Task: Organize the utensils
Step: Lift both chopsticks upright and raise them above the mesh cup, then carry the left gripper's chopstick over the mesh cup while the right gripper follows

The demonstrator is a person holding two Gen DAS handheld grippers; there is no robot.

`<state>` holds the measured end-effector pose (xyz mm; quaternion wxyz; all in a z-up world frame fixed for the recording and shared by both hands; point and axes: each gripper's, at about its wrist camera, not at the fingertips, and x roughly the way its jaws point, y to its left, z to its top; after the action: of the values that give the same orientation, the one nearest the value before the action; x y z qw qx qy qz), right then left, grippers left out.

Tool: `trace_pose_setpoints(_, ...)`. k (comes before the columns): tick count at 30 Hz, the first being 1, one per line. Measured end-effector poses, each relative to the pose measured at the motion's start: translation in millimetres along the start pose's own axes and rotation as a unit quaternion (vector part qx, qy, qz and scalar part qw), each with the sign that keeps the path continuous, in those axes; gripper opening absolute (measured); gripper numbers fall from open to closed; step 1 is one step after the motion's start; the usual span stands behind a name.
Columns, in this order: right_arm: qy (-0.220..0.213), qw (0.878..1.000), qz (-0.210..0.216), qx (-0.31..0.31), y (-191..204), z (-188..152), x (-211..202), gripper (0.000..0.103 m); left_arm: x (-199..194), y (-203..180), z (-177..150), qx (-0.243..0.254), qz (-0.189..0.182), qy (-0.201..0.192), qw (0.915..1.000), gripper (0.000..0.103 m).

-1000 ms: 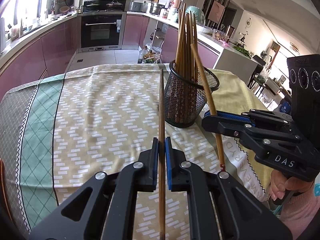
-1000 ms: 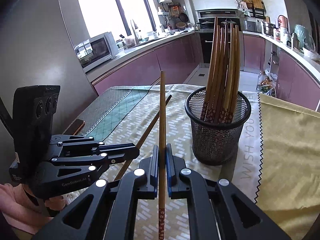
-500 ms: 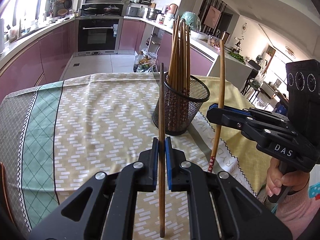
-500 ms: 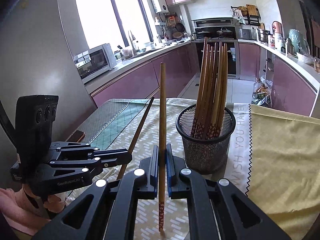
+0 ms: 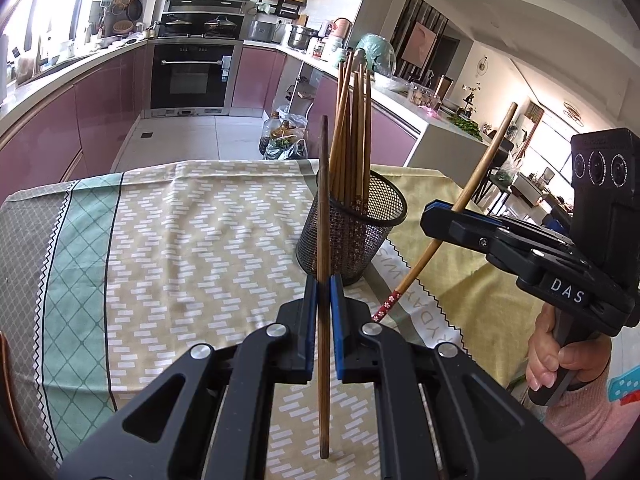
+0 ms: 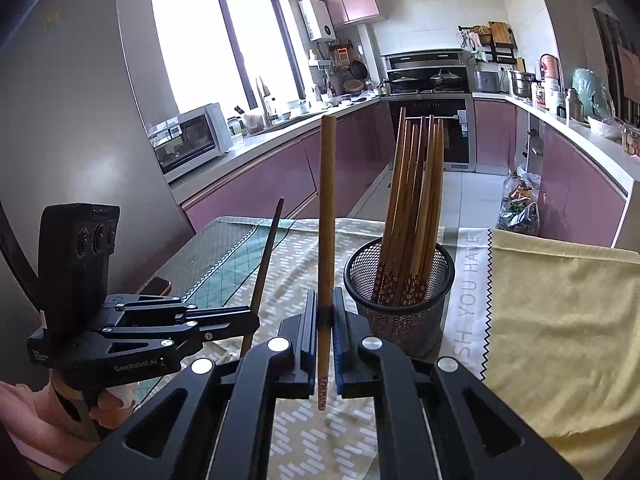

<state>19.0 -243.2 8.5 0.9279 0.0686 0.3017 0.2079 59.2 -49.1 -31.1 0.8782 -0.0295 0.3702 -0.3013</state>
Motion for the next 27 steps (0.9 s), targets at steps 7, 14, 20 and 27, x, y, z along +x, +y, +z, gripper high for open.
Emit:
trace_pose_setpoints(7, -0.007, 1.0, -0.001, -0.002, -2, 5, -2, 0.006, -2, -3, 5, 0.003, -0.002, -0.01, 0.9999, 0.007)
trace_pose_setpoints(14, -0.013, 1.0, -0.004, -0.005, -1, 9, -4, 0.006, -5, -4, 8, 0.006, -0.004, -0.015, 0.9999, 0.007)
trace_pose_setpoints(20, -0.018, 1.0, -0.008, -0.009, -2, 11, -7, 0.006, -8, -5, 11, 0.005, -0.005, -0.022, 0.9997, 0.007)
trace_pose_setpoints(27, -0.025, 1.0, -0.009, -0.013, -1, 13, -12, 0.006, -12, -7, 15, 0.009, -0.004, -0.03, 0.9995, 0.007)
